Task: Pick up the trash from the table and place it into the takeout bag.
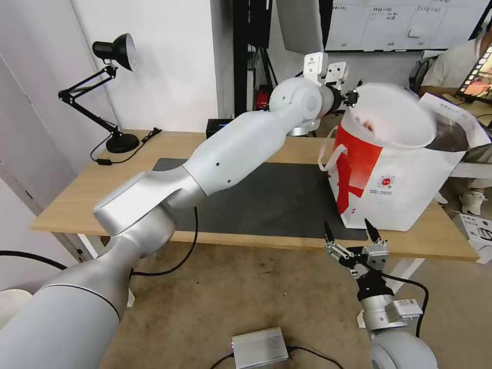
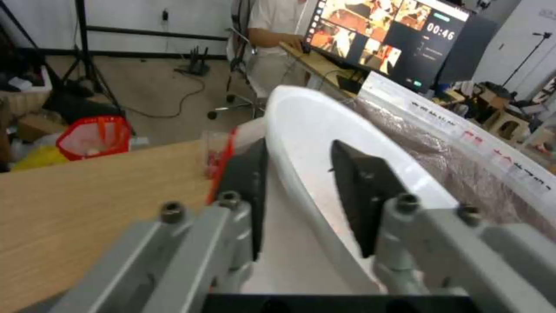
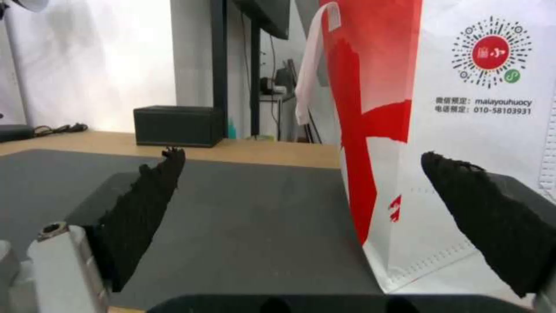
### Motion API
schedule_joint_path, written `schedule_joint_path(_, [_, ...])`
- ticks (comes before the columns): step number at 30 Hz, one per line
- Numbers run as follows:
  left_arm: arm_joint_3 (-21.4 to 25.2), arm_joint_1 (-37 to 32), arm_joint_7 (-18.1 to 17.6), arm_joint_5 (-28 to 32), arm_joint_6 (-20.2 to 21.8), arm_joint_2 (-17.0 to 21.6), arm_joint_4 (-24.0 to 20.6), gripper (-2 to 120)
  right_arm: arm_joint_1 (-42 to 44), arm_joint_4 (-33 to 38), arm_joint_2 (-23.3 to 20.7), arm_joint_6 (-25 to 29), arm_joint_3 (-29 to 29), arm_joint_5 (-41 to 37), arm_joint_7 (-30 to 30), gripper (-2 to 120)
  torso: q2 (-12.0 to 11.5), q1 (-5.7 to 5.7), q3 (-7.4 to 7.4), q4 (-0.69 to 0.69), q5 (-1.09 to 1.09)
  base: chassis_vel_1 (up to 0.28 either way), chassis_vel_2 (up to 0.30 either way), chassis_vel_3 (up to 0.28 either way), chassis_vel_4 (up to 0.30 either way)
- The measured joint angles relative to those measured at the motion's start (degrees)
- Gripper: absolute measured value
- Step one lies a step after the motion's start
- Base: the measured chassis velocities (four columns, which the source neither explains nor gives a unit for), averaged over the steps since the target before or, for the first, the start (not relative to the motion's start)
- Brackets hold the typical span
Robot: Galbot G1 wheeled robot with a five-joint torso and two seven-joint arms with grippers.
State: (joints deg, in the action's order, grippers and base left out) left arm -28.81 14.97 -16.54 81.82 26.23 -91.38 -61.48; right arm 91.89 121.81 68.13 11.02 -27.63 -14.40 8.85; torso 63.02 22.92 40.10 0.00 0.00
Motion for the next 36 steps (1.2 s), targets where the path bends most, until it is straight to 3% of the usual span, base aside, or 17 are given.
schedule_joint_path(14, [0.2,-0.4,0.2,0.0,0.0,0.0,-0.3,88,0.0,0.0,0.0,0.0,0.0,0.0,0.0,100,0.0,0.0,0.0,0.0,0.0,0.0,0.0,0.0,0.0])
schedule_joint_path(18, [0.2,-0.5,0.2,0.0,-0.2,0.0,-0.4,97,0.0,0.0,0.0,0.0,0.0,0.0,0.0,100,0.0,0.0,0.0,0.0,0.0,0.0,0.0,0.0,0.0])
schedule_joint_path(30, [0.6,-1.1,1.1,-2.0,-3.1,0.1,-0.9,100,0.0,0.0,0.0,0.0,0.0,0.0,0.0,100,0.0,0.0,0.0,0.0,0.0,0.0,0.0,0.0,0.0])
schedule_joint_path(36, [0.4,-3.4,3.5,-8.8,-10.4,0.1,-1.0,100,0.0,0.0,0.0,0.0,0.0,0.0,0.0,100,0.0,0.0,0.0,0.0,0.0,0.0,0.0,0.0,0.0])
